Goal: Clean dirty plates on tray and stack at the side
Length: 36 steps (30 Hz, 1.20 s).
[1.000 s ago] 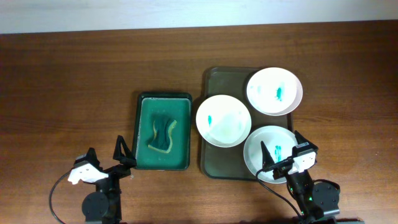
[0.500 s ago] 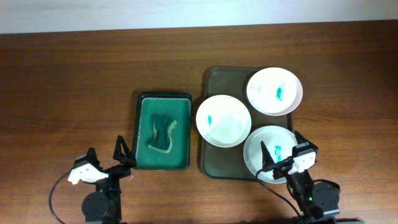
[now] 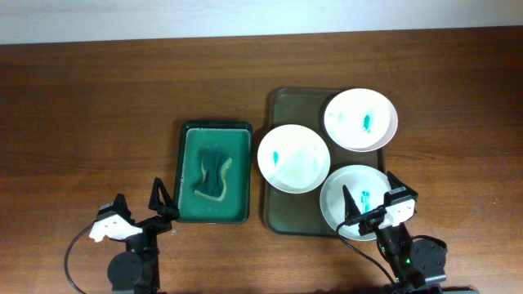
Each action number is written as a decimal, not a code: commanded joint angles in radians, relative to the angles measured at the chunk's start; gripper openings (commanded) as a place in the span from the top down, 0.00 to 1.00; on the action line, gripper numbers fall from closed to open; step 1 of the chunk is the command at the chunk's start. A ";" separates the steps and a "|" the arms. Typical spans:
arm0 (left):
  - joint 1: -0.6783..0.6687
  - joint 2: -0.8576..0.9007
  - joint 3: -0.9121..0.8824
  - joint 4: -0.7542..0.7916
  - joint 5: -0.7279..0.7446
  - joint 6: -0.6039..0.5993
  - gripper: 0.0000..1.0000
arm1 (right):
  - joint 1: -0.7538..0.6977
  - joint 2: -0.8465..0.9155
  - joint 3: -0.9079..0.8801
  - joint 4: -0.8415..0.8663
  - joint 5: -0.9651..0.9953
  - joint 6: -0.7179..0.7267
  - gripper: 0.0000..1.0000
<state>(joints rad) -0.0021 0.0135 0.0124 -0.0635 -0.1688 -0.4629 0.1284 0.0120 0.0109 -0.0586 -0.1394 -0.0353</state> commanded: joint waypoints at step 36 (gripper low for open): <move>0.007 0.849 1.010 -0.690 0.341 0.106 0.01 | 0.009 1.089 1.111 -0.765 -0.353 0.077 0.02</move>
<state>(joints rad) -0.0021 0.7895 0.9661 -0.7300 0.0875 -0.3904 0.1303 0.9993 1.0828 -0.8097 -0.4519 0.0303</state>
